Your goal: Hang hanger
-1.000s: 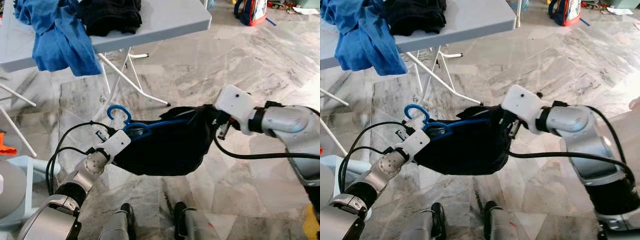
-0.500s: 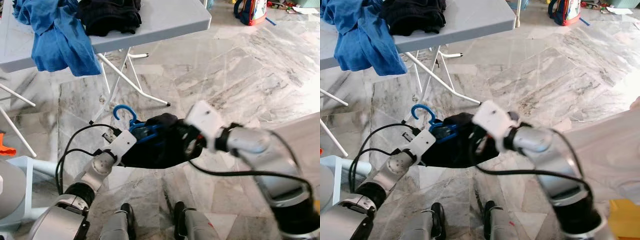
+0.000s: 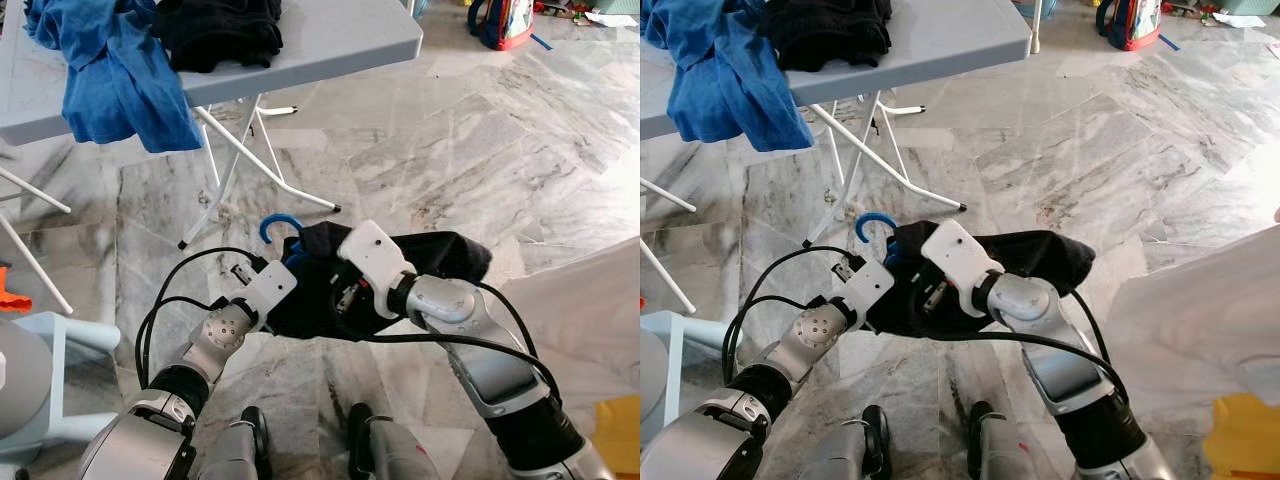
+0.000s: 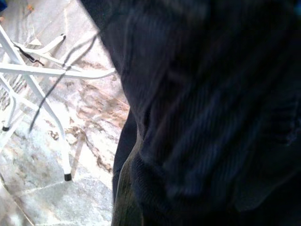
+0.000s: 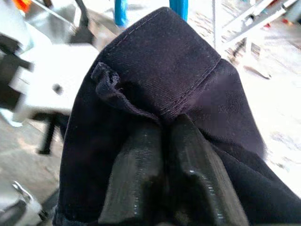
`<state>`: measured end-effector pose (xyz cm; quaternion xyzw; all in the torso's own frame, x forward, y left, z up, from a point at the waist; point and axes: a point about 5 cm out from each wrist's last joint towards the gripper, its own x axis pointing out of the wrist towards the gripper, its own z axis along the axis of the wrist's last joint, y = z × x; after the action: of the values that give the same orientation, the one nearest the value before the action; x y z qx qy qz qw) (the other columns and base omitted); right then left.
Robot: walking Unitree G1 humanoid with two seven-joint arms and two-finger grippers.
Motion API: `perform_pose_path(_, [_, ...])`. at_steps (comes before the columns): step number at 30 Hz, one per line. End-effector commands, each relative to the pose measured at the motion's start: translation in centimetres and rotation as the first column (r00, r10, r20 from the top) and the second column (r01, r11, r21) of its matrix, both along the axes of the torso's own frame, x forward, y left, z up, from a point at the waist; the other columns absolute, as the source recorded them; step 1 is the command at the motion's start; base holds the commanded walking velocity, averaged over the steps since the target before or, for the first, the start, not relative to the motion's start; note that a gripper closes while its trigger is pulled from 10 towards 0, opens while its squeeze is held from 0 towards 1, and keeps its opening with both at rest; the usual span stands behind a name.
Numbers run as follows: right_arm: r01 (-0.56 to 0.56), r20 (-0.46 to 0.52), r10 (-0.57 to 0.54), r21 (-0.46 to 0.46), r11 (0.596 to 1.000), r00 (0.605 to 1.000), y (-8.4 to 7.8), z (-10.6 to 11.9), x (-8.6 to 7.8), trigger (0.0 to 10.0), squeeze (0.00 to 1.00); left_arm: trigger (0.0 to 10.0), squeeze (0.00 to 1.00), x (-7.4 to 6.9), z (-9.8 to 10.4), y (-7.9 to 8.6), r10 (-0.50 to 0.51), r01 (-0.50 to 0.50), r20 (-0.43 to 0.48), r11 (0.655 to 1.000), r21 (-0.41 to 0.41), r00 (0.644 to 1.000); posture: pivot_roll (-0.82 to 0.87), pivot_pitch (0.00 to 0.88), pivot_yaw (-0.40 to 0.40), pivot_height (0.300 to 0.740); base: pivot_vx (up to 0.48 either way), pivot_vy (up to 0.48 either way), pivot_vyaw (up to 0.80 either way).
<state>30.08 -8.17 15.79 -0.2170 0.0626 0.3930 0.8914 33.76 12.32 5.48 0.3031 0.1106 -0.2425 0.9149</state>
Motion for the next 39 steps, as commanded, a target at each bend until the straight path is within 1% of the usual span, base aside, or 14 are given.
perform_pose_path(1, [0.024, 0.031, -0.023, -0.042, 0.999, 0.999, -1.0, -0.4, 0.1, 10.0, 1.0, 0.0, 0.0, -0.1, 0.2, -0.2, -0.034, 0.034, 0.025, 0.999, 0.002, 0.999, -0.19, 0.264, 0.008, 0.74, 0.0, 0.0, 0.0])
perform_pose_path(4, [0.061, 0.09, -0.051, -0.109, 0.992, 0.995, -2.4, -0.3, 0.6, 10.0, 1.0, 0.0, 0.0, -0.2, 0.1, -0.1, -0.04, 0.04, 0.026, 0.999, 0.019, 0.999, -0.19, 0.263, 0.007, 0.74, 0.0, 0.0, 0.0])
perform_pose_path(7, [0.104, 0.137, -0.087, -0.122, 0.987, 0.987, -3.7, 0.2, 1.2, 10.0, 1.0, 0.0, 0.0, -0.3, -0.1, 0.1, -0.048, 0.047, 0.024, 0.998, 0.04, 0.999, -0.19, 0.261, 0.006, 0.74, 0.0, 0.0, 0.0])
perform_pose_path(8, [0.121, 0.153, -0.105, -0.101, 0.988, 0.983, -4.2, 0.6, 1.5, 10.0, 1.0, 0.0, 0.0, -0.4, -0.1, 0.2, -0.048, 0.047, 0.019, 0.998, 0.039, 0.999, -0.19, 0.261, 0.006, 0.74, 0.0, 0.0, 0.0])
perform_pose_path(12, [0.131, 0.177, -0.118, -0.062, 0.989, 0.977, -4.4, 1.2, 1.7, 10.0, 1.0, 0.0, 0.0, -0.4, -0.2, 0.3, -0.059, 0.058, 0.02, 0.997, 0.042, 0.998, -0.19, 0.26, 0.004, 0.74, 0.0, 0.0, 0.0])
perform_pose_path(15, [0.089, 0.213, -0.079, -0.036, 0.995, 0.974, -3.9, 1.7, 1.6, 10.0, 1.0, 0.0, 0.0, -0.5, -0.2, 0.1, -0.067, 0.066, 0.022, 0.997, 0.044, 0.998, -0.19, 0.258, 0.0, 0.74, 0.0, 0.0, 0.0])
perform_pose_path(18, [0.047, 0.244, -0.027, -0.077, 0.996, 0.969, -4.2, 2.1, 1.6, 10.0, 1.0, 0.0, 0.0, -0.5, 0.0, -0.1, -0.084, 0.083, 0.037, 0.995, 0.048, 0.996, -0.19, 0.259, -0.005, 0.74, 0.0, 0.0, 0.0])
perform_pose_path(21, [0.039, 0.242, -0.019, -0.077, 0.996, 0.97, -4.4, 2.2, 1.6, 10.0, 1.0, 0.0, 0.0, -0.5, 0.0, -0.2, -0.092, 0.09, 0.04, 0.995, 0.052, 0.995, -0.19, 0.259, -0.005, 0.74, 0.0, 0.0, 0.0])
perform_pose_path(24, [-0.043, 0.258, 0.092, -0.189, 0.981, 0.962, -6.1, 3.2, 1.3, 10.0, 1.0, 0.0, 0.0, -0.4, 0.4, 0.2, -0.13, 0.126, 0.061, 0.989, 0.074, 0.99, -0.19, 0.262, -0.01, 0.74, 0.0, 0.0, 0.0])
perform_pose_path(30, [-0.09, 0.223, 0.15, -0.257, 0.962, 0.963, -7.7, 3.2, 1.0, 10.0, 1.0, 0.0, 0.0, -0.3, 1.0, 0.8, -0.178, 0.168, 0.082, 0.98, 0.109, 0.981, -0.19, 0.264, -0.013, 0.74, 0.0, 0.0, 0.0])
perform_pose_path(32, [-0.108, 0.193, 0.17, -0.294, 0.95, 0.966, -8.6, 2.8, 0.9, 10.0, 1.0, 0.0, 0.0, -0.1, 1.5, 1.2, -0.207, 0.193, 0.098, 0.972, 0.132, 0.974, -0.18, 0.267, -0.014, 0.74, 0.0, 0.0, 0.0])
perform_pose_path(33, [-0.127, 0.172, 0.196, -0.345, 0.93, 0.965, -9.1, 2.5, 0.8, 10.0, 1.0, 0.0, 0.0, 0.0, 1.8, 1.4, -0.227, 0.211, 0.107, 0.967, 0.144, 0.968, -0.18, 0.267, -0.014, 0.74, 0.0, 0.0, 0.0])
perform_pose_path(37, [-0.134, 0.156, 0.199, -0.349, 0.928, 0.968, -9.6, 2.4, 0.9, 10.0, 1.0, 0.0, 0.0, 0.3, 2.9, 1.4, -0.272, 0.25, 0.133, 0.955, 0.159, 0.953, -0.18, 0.272, -0.014, 0.74, 0.0, 0.0, 0.0])
perform_pose_path(39, [-0.13, 0.159, 0.202, -0.375, 0.918, 0.966, -9.9, 2.2, 1.1, 10.0, 1.0, 0.0, 0.0, 0.6, 3.6, 1.3, -0.291, 0.265, 0.153, 0.949, 0.17, 0.945, -0.18, 0.275, -0.016, 0.74, 0.0, 0.0, 0.0])
